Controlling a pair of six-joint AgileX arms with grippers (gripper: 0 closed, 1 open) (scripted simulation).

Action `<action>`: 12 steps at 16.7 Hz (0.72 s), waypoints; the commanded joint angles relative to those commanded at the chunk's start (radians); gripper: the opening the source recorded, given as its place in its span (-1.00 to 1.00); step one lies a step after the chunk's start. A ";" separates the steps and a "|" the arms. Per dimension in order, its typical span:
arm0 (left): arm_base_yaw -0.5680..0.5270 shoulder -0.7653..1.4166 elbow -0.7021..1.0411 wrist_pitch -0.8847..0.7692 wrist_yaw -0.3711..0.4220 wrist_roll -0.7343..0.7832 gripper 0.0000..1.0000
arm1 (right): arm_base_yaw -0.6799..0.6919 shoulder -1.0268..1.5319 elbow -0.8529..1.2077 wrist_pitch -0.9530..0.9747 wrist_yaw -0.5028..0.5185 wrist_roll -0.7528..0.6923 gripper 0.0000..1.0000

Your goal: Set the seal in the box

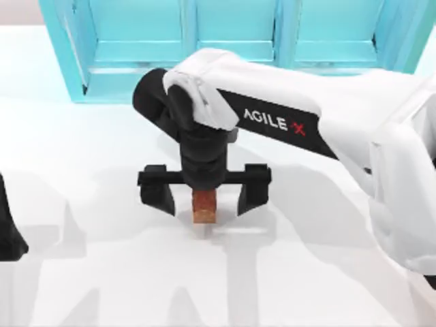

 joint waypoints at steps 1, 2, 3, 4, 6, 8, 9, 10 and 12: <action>0.000 0.000 0.000 0.000 0.000 0.000 1.00 | 0.000 0.000 0.000 0.000 0.000 0.000 0.70; 0.000 0.000 0.000 0.000 0.000 0.000 1.00 | 0.000 0.000 0.000 0.000 0.000 0.000 0.55; 0.000 0.000 0.000 0.000 0.000 0.000 1.00 | 0.000 0.000 0.000 0.000 0.000 0.000 0.40; 0.000 0.000 0.000 0.000 0.000 0.000 1.00 | 0.000 0.000 0.000 0.000 0.000 0.000 0.25; 0.000 0.000 0.000 0.000 0.000 0.000 1.00 | 0.000 0.000 0.000 0.000 0.000 0.000 -0.06; 0.000 0.000 0.000 0.000 0.000 0.000 1.00 | 0.000 0.000 0.000 0.000 0.000 0.000 -0.36; 0.000 0.000 0.000 0.000 0.000 0.000 1.00 | 0.000 0.000 0.000 0.000 0.000 0.000 -0.51; 0.000 0.000 0.000 0.000 0.000 0.000 1.00 | 0.000 0.000 0.000 0.000 0.000 0.000 -0.66; 0.000 0.000 0.000 0.000 0.000 0.000 1.00 | 0.000 0.000 0.000 0.000 0.000 0.000 -0.96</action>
